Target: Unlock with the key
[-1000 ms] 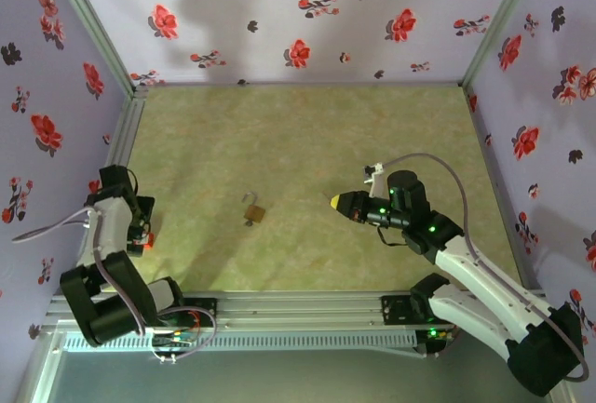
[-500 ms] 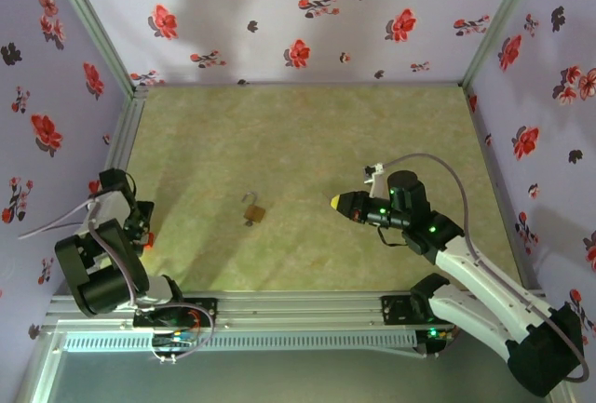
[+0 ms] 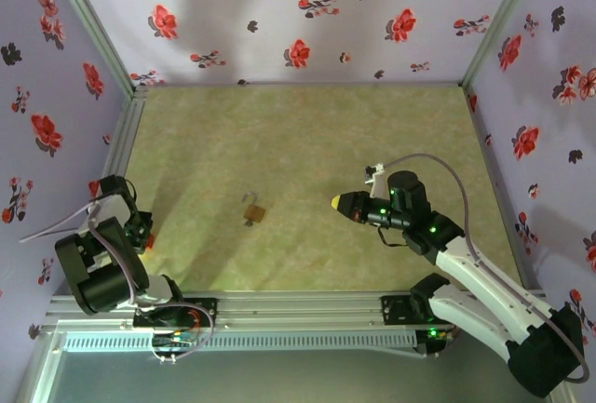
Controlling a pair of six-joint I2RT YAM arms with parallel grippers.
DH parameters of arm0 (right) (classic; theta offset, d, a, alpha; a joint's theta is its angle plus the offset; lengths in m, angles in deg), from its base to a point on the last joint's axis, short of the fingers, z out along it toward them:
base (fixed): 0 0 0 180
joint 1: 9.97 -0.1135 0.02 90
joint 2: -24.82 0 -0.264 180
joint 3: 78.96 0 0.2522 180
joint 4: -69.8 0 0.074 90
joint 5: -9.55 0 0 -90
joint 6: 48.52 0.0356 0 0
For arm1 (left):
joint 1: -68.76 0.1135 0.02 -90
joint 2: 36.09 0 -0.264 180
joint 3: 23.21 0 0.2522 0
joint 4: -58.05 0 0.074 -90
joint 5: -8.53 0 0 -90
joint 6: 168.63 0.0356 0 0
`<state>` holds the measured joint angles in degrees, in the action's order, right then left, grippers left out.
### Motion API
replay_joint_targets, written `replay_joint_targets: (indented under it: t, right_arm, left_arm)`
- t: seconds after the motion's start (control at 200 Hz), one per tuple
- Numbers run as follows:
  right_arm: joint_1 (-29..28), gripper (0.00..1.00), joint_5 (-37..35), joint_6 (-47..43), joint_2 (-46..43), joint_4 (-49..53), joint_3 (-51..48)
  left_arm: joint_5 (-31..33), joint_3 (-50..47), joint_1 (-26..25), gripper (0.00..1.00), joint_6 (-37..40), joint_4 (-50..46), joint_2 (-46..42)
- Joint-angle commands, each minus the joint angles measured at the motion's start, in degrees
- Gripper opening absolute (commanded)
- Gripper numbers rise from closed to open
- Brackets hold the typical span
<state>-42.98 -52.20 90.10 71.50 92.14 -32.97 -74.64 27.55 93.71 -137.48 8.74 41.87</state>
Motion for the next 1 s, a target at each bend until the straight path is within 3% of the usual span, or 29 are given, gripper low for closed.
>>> replay_joint_targets:
  t: [0.0,0.24,0.51,0.76,0.995]
  right_arm:
    - [-0.21,0.00,-1.18,0.22,-1.10,0.21,0.28]
    - [-0.21,0.00,-1.31,0.06,-0.06,-1.07,0.91]
    - [-0.92,0.00,0.20,0.25,5.28,-9.76,0.73]
    - [-7.29,0.00,-3.34,-3.76,12.51,-16.02,4.37]
    - [-14.18,0.00,-6.97,-8.45,19.24,-18.42,8.71]
  left_arm:
    - [-11.06,-2.49,-0.25,0.25,0.99,6.14,-1.02]
    - [-19.88,-3.78,-3.27,0.16,-1.77,3.96,-11.45]
    - [-25.12,-3.33,-24.67,0.08,-20.77,12.69,-24.24]
    - [-22.76,1.47,-41.78,0.07,-30.31,18.51,-21.49]
    - [-18.48,4.39,-52.98,0.03,-36.36,22.29,-17.15]
